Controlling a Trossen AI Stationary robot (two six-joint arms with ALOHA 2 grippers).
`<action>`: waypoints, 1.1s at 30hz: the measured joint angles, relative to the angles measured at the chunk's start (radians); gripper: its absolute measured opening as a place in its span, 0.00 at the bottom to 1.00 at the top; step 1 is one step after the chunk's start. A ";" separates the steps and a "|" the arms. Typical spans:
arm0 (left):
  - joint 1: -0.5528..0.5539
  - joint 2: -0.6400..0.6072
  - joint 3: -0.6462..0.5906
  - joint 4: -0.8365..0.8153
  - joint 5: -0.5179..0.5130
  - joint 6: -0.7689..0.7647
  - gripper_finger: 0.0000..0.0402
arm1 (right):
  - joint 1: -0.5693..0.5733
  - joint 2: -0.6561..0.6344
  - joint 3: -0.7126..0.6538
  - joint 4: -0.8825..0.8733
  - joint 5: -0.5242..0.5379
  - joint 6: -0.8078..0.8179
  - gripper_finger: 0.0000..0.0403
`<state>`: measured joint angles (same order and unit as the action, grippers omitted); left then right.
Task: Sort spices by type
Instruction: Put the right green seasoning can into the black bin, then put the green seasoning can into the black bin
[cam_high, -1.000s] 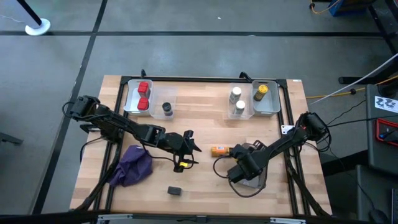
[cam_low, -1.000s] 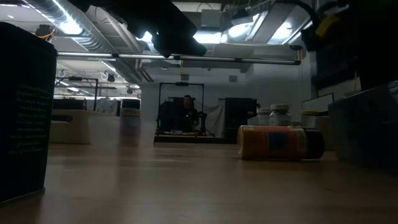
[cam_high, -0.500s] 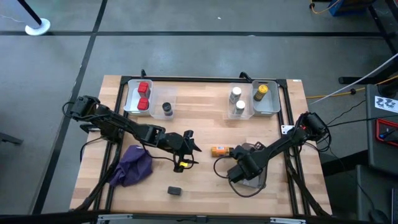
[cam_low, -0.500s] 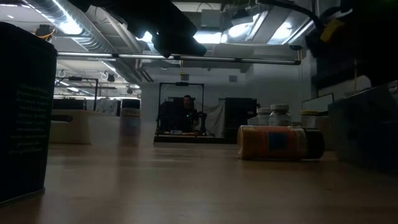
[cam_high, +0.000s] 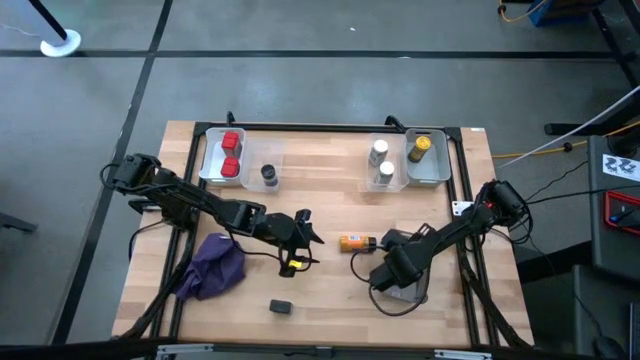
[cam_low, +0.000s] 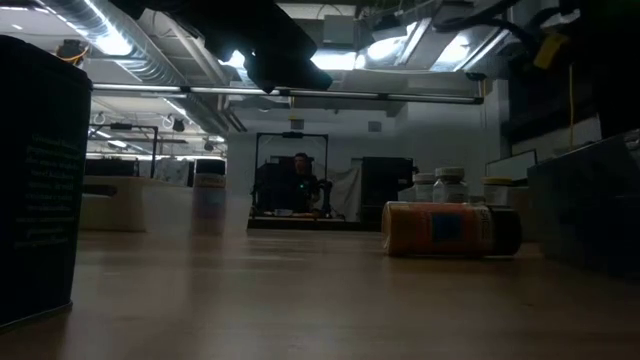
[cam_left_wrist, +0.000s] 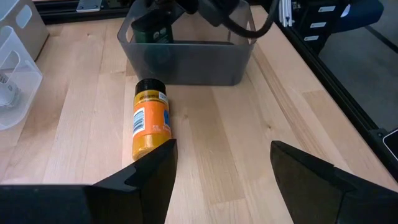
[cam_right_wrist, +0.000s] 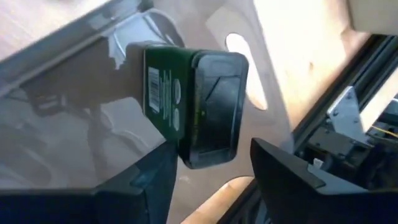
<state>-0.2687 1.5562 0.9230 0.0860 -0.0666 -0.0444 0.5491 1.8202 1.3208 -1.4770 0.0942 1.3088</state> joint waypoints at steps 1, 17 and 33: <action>0.000 0.000 0.000 0.000 0.000 0.000 0.60 | 0.000 0.000 0.007 -0.005 0.006 0.000 0.51; -0.036 -0.026 0.000 -0.016 0.004 -0.008 0.60 | 0.002 0.001 0.264 -0.094 0.038 -0.008 0.51; -0.371 -0.094 0.000 -0.160 -0.024 -0.294 0.60 | 0.001 0.001 0.377 0.039 0.176 -0.061 0.51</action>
<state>-0.6400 1.4624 0.9230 -0.0739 -0.0902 -0.3389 0.5499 1.8214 1.6974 -1.4382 0.2705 1.2474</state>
